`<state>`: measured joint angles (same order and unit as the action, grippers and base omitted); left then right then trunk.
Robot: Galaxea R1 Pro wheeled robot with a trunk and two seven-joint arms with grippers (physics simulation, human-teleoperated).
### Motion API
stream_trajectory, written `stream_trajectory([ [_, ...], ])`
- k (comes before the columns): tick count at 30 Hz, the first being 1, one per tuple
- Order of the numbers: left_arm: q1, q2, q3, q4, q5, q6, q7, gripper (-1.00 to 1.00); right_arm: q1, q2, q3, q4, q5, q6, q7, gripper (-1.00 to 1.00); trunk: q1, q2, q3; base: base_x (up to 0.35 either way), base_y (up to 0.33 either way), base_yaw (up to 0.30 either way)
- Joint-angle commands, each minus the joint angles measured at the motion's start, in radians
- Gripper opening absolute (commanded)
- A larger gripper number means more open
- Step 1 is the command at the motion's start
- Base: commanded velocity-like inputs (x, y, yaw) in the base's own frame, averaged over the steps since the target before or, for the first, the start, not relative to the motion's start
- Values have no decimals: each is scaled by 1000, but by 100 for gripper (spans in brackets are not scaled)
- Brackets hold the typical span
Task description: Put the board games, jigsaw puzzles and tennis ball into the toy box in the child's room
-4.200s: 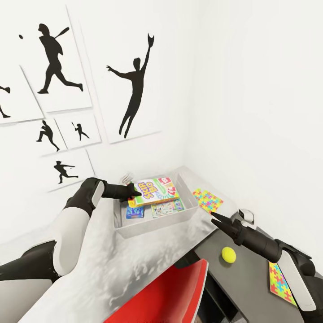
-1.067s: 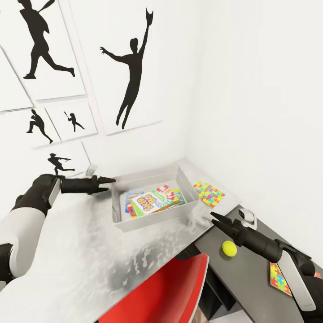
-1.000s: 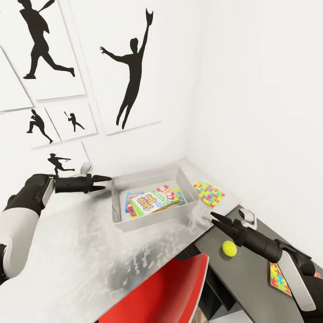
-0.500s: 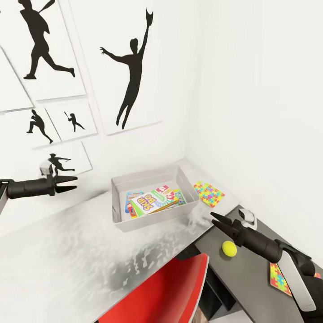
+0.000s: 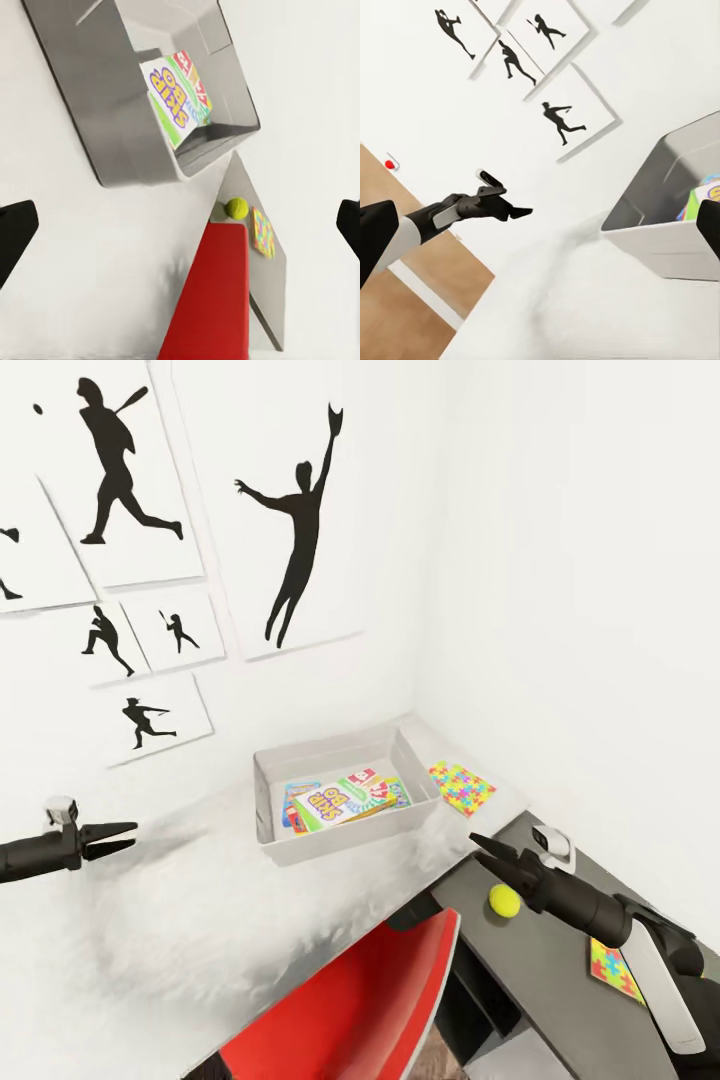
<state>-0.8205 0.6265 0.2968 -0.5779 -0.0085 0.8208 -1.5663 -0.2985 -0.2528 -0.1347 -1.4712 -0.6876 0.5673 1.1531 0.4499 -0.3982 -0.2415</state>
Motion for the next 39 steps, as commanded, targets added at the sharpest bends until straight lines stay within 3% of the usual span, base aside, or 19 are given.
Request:
stream_trajectory([
  [1, 15, 1, 9, 0, 4, 5, -4, 100, -1, 0, -2, 0, -5, 8, 1, 100, 0, -2, 0, -190, 0, 0],
  [6, 81, 4, 54, 1, 26, -19, -4, 100, -1, 1, -20, 0, -4, 8, 0, 100, 0, -2, 8, -100, 0, 0],
  [15, 113, -3, 76, -6, 33, -37, -4, 100, -1, 13, -20, -5, 7, 15, -46, 100, 0, -2, 15, -20, 0, 0],
  [18, 111, -4, 79, -11, 32, -33, -4, 100, 0, 18, -14, -6, 19, 30, -114, 100, 0, -2, 16, -5, 0, 0],
  [21, 96, -10, 78, -28, 28, -20, -4, 100, -13, 23, 0, -9, 32, 103, -258, 100, 0, -2, 16, -2, 0, 0],
  [24, 73, -31, 76, -69, 24, 20, 0, 100, -62, 36, 8, -14, 34, 200, -391, 100, 0, -2, 16, 0, 0, 0],
  [28, 25, -75, 71, -156, 14, 117, 121, 100, -175, 76, 13, -14, 34, 340, -560, 100, 0, -2, 16, 0, 0, 0],
  [32, -36, -134, 68, -237, 9, 179, 299, 100, -299, 122, 18, -3, 38, 429, -702, 100, 0, -2, 16, 0, 0, 0],
  [33, -55, -152, 67, -250, 8, 188, 347, 100, -330, 134, 21, 4, 39, 442, -735, 100, 0, -2, 16, 0, 0, 0],
  [34, -93, -193, 66, -267, 6, 201, 444, 100, -388, 155, 30, 29, 41, 461, -799, 100, 0, -2, 16, 0, 0, 0],
  [38, -156, -276, 64, -260, 3, 214, 643, 100, -499, 181, 60, 125, 43, 480, -920, 100, 0, -2, 16, 0, 0, 0],
  [39, -176, -312, 63, -247, 3, 218, 742, 100, -551, 188, 77, 184, 43, 480, -975, 100, 0, -2, 16, 0, 0, 0],
])
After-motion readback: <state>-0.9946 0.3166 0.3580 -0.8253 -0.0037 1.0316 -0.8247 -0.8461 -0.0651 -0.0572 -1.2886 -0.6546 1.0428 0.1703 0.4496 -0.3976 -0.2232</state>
